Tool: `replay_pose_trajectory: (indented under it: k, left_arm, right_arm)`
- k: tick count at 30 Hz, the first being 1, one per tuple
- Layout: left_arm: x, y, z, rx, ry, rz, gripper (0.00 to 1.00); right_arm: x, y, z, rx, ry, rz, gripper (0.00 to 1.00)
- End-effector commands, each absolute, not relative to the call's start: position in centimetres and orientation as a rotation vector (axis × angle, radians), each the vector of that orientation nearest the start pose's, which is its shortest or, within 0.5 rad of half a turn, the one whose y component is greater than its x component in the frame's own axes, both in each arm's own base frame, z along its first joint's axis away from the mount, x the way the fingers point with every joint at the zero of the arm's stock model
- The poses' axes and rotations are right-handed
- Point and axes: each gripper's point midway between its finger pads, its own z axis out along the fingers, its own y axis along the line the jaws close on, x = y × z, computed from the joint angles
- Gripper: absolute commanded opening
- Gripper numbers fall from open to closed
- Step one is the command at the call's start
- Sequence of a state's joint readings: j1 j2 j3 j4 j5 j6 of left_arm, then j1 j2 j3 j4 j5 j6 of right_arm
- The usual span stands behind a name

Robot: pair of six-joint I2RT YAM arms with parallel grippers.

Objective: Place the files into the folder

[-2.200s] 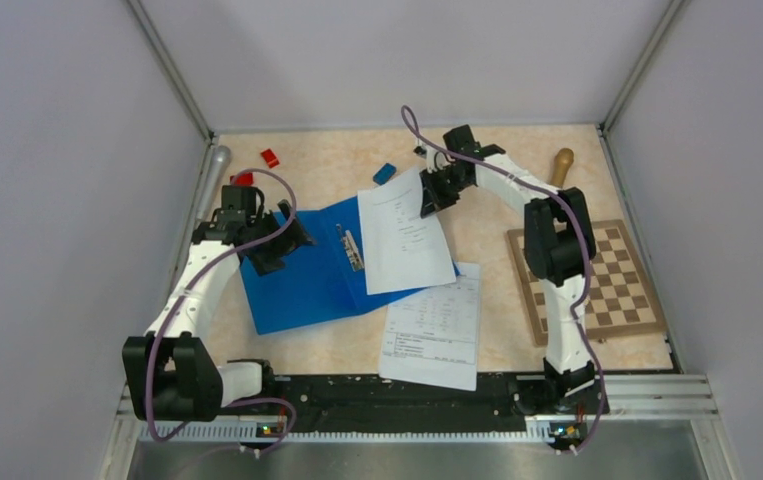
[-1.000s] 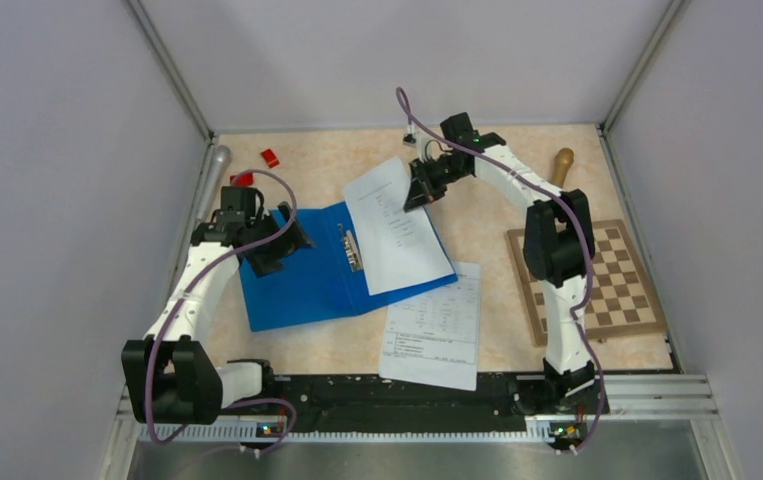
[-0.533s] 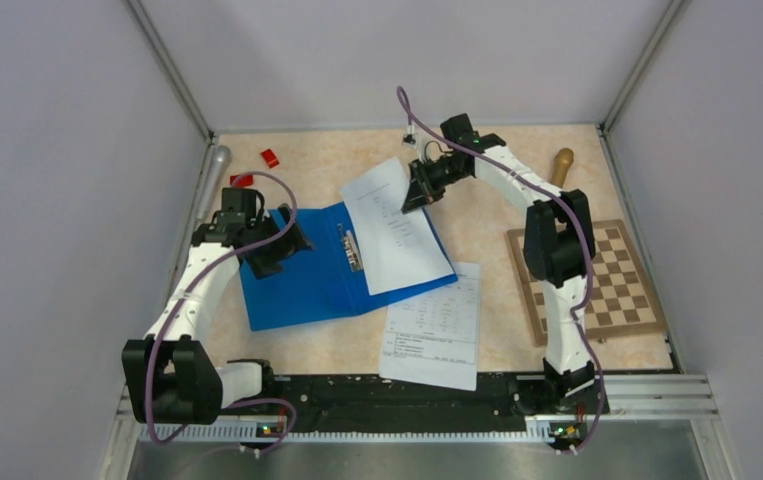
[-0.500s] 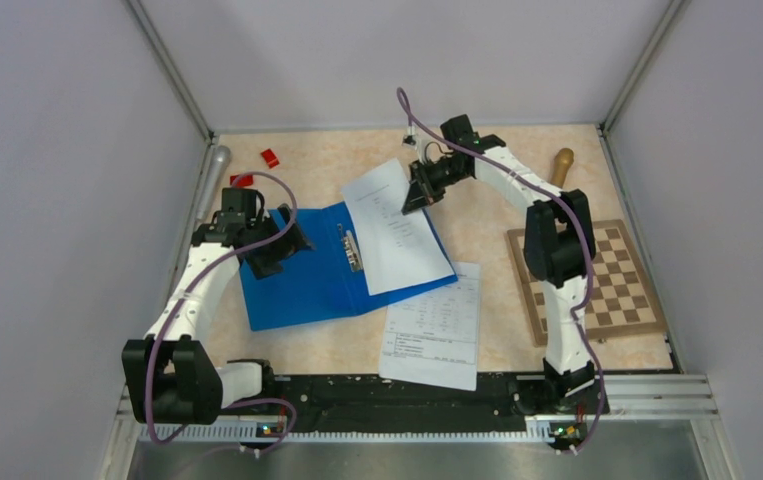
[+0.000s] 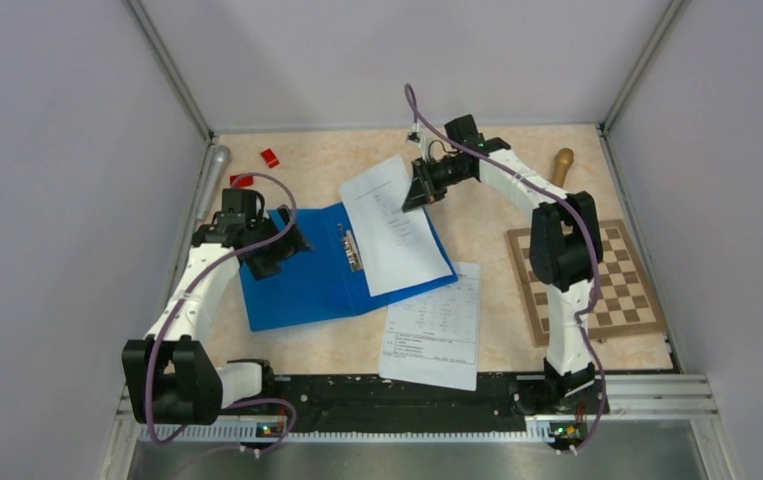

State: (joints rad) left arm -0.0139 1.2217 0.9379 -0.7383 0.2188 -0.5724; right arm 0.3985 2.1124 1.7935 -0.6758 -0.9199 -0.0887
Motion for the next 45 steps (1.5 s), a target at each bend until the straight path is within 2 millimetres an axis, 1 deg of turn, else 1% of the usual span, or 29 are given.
replay_pose_trajectory:
  k: [1, 3, 5, 9, 10, 12, 14, 15, 16, 17, 18, 21, 22, 24, 26, 34, 36, 37, 39, 40, 45]
  left_arm:
    - [27.6, -6.1, 13.0, -0.629, 2.537, -0.484, 0.99]
    - [27.6, -6.1, 13.0, -0.629, 2.537, -0.484, 0.99]
    - [27.5, -6.1, 13.0, -0.63, 2.538, -0.483, 0.99]
    - [27.5, -6.2, 12.9, -0.627, 2.538, -0.488, 0.99]
    - [27.5, -6.2, 12.8, -0.631, 2.54, -0.488, 0.99]
    - [27.5, -6.2, 12.8, -0.629, 2.538, -0.49, 0.99]
    - [27.5, -6.2, 12.7, -0.628, 2.541, -0.491, 0.99]
    - [27.5, -6.3, 12.7, -0.629, 2.543, -0.491, 0.99]
    - [27.6, -6.3, 12.7, -0.628, 2.544, -0.493, 0.99]
    - [27.6, -6.3, 12.7, -0.628, 2.543, -0.493, 0.99]
    - [27.6, -6.3, 12.7, -0.628, 2.543, -0.495, 0.99]
    - [27.6, -6.4, 12.8, -0.627, 2.539, -0.501, 0.99]
    - [27.6, -6.4, 12.8, -0.626, 2.537, -0.503, 0.99]
    - [27.5, -6.4, 12.8, -0.626, 2.535, -0.506, 0.99]
    - [27.4, -6.4, 12.6, -0.628, 2.539, -0.505, 0.99]
    - [27.4, -6.5, 12.6, -0.625, 2.543, -0.506, 0.99]
    - [27.4, -6.4, 12.6, -0.628, 2.541, -0.507, 0.99]
    - [27.4, -6.5, 12.5, -0.628, 2.542, -0.508, 0.99]
    - [27.4, -6.5, 12.4, -0.628, 2.546, -0.51, 0.99]
    - [27.4, -6.5, 12.3, -0.629, 2.549, -0.509, 0.99]
    - [27.4, -6.5, 12.4, -0.628, 2.544, -0.507, 0.99]
  right_arm:
    - [42.5, 29.5, 12.7, -0.777, 2.321, 1.09, 0.0]
    - [43.4, 29.0, 11.0, -0.704, 2.389, 1.029, 0.0]
    - [43.7, 28.9, 9.6, -0.674, 2.43, 1.011, 0.0]
    - [43.7, 28.6, 7.5, -0.621, 2.494, 0.988, 0.0]
    - [43.7, 28.5, 7.3, -0.61, 2.503, 0.983, 0.0]
    - [43.6, 28.5, 7.1, -0.584, 2.51, 0.985, 0.0]
    - [43.4, 28.6, 7.4, -0.558, 2.5, 1.008, 0.0]
    - [43.2, 28.7, 7.5, -0.546, 2.494, 1.019, 0.02]
    - [43.0, 28.9, 7.7, -0.532, 2.486, 1.039, 0.06]
    - [42.8, 29.1, 7.8, -0.521, 2.478, 1.068, 0.14]
    - [42.5, 29.3, 7.9, -0.507, 2.467, 1.105, 0.25]
    - [41.8, 30.1, 8.1, -0.475, 2.443, 1.208, 0.39]
    - [41.6, 30.2, 8.1, -0.462, 2.441, 1.226, 0.42]
    - [41.1, 30.2, 7.7, -0.442, 2.445, 1.244, 0.45]
    - [40.8, 30.1, 7.9, -0.436, 2.44, 1.247, 0.47]
    - [39.0, 29.2, 8.1, -0.426, 2.448, 1.225, 0.47]
    - [38.6, 28.8, 8.2, -0.419, 2.442, 1.21, 0.45]
    - [38.5, 28.8, 8.4, -0.421, 2.432, 1.209, 0.36]
    - [38.6, 28.7, 8.9, -0.432, 2.418, 1.203, 0.04]
    - [38.7, 28.7, 9.2, -0.438, 2.411, 1.203, 0.0]
    - [38.7, 29.7, 12.1, -0.521, 2.332, 1.296, 0.0]
